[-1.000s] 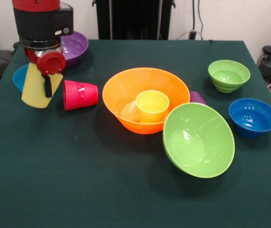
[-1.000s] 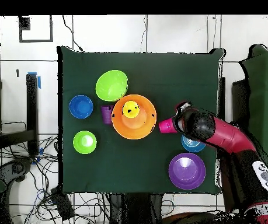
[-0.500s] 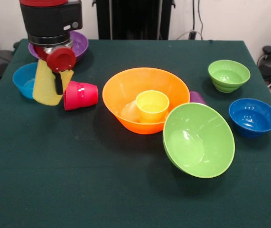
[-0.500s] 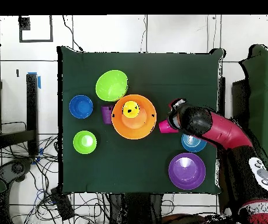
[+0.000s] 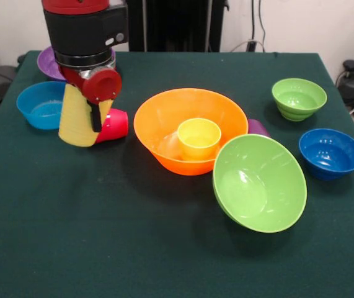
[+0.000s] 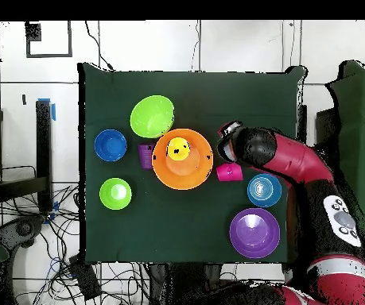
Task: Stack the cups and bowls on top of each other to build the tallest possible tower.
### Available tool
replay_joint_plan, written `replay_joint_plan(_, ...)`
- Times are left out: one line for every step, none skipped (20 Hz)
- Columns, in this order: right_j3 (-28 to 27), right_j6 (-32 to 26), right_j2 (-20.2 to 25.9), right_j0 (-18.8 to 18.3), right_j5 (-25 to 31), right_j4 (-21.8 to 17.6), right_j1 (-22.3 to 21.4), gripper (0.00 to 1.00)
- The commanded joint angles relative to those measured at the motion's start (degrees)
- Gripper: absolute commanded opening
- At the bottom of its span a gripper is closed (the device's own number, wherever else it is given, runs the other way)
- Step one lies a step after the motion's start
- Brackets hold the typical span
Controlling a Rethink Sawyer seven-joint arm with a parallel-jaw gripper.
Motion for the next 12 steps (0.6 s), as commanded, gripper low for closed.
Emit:
replay_joint_plan(-10.8, 0.5, 0.9, 2.9, 13.2, 0.9, 2.2, 0.00)
replay_joint_plan(-11.5, 0.5, 0.9, 3.1, 14.2, 1.0, 2.0, 0.00)
replay_joint_plan(-12.8, 0.5, 0.5, 3.6, 15.3, 0.5, 1.5, 0.00)
replay_joint_plan(-13.5, 0.9, 0.5, 3.8, 16.9, 0.8, 1.0, 0.00)
replay_joint_plan(-15.4, 1.6, 0.1, 4.7, 19.9, 0.8, 0.3, 0.00)
replay_joint_plan(-16.5, 2.0, -0.1, 5.2, 21.8, 0.8, 0.0, 0.00)
replay_joint_plan(-18.1, 3.1, -0.8, 6.1, 25.0, 0.8, -0.7, 0.00)
replay_joint_plan(-18.3, 3.9, -1.1, 6.6, 25.9, 0.9, -1.1, 0.00)
replay_joint_plan(-18.3, 4.7, -1.5, 7.1, 26.0, 1.0, -1.3, 0.00)
replay_joint_plan(-18.2, 5.6, -1.9, 7.6, 26.2, 1.1, -1.5, 0.00)
replay_joint_plan(-18.4, 6.3, -2.1, 8.2, 26.1, 1.3, -1.6, 0.00)
replay_joint_plan(-18.1, 6.7, -2.2, 8.5, 25.6, 1.5, -1.7, 0.00)
